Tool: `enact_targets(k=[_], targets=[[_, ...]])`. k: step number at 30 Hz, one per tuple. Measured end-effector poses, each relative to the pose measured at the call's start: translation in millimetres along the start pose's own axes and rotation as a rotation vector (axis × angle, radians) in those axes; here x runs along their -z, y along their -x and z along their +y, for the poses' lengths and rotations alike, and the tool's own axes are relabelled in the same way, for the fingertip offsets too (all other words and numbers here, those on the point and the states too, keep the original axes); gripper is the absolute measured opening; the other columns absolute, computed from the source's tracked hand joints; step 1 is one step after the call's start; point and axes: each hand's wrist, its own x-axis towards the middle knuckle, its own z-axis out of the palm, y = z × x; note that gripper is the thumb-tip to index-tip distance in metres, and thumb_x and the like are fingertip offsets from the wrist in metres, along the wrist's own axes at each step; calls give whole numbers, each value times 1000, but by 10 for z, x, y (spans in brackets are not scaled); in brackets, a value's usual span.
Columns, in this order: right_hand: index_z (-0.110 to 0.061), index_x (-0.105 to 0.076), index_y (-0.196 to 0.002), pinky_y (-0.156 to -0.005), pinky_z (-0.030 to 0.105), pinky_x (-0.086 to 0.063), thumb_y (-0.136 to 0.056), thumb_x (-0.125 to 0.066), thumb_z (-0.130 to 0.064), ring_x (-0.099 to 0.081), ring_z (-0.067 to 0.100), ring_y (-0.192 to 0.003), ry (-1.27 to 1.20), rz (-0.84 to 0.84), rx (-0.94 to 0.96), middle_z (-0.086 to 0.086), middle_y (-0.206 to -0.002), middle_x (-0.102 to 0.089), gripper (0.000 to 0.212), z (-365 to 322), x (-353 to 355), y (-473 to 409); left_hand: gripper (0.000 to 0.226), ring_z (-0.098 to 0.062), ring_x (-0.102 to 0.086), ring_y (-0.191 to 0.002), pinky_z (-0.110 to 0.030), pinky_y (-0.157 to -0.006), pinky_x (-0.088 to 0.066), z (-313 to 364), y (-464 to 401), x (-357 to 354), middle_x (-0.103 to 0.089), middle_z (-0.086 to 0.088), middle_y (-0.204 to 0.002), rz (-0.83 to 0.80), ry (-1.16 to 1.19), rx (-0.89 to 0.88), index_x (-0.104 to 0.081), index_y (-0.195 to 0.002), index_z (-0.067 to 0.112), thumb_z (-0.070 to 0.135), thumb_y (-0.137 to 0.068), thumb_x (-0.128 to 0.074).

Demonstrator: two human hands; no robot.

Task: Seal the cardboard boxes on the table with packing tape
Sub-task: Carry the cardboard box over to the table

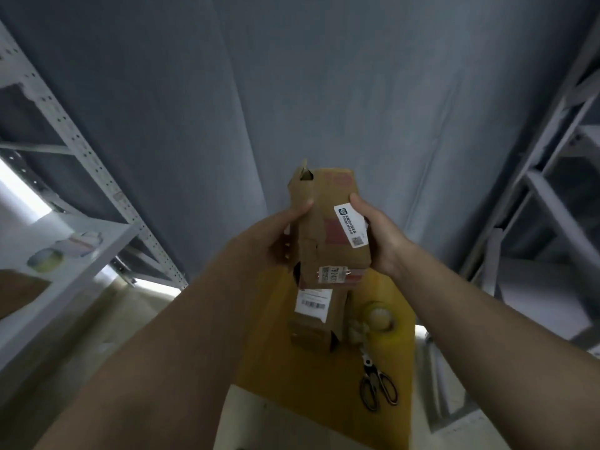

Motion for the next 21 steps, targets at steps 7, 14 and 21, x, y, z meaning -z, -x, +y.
enact_targets(k=[7, 14, 21], targets=[[-12, -70, -100, -82, 42, -56, -81, -63, -60, -71, 29, -84, -59, 137, -69, 14, -96, -73, 53, 396, -730, -556, 75, -31, -64, -113, -47, -98, -50, 126, -264, 954, -66, -12, -123, -126, -97, 24, -59, -127, 12, 40, -64, -86], [-9, -65, -101, -76, 36, -54, -99, -44, -41, -65, 25, -79, 139, 449, -182, 12, -93, -71, 38, 1109, -1016, -1020, 54, -19, -74, -78, -31, -62, -59, -279, -582, 1592, -74, -5, -97, 92, -102, 133, -58, -123, 17, 23, -74, -81], [-6, -57, -75, -54, 29, -48, -96, -46, -5, -52, 17, -55, 283, 512, -227, 10, -66, -58, 24, 1734, -960, -1537, 62, -31, -71, -87, -44, -79, -58, -1069, -1022, 1955, -72, -11, -102, 324, -74, 250, -60, -122, 16, 22, -66, -87]])
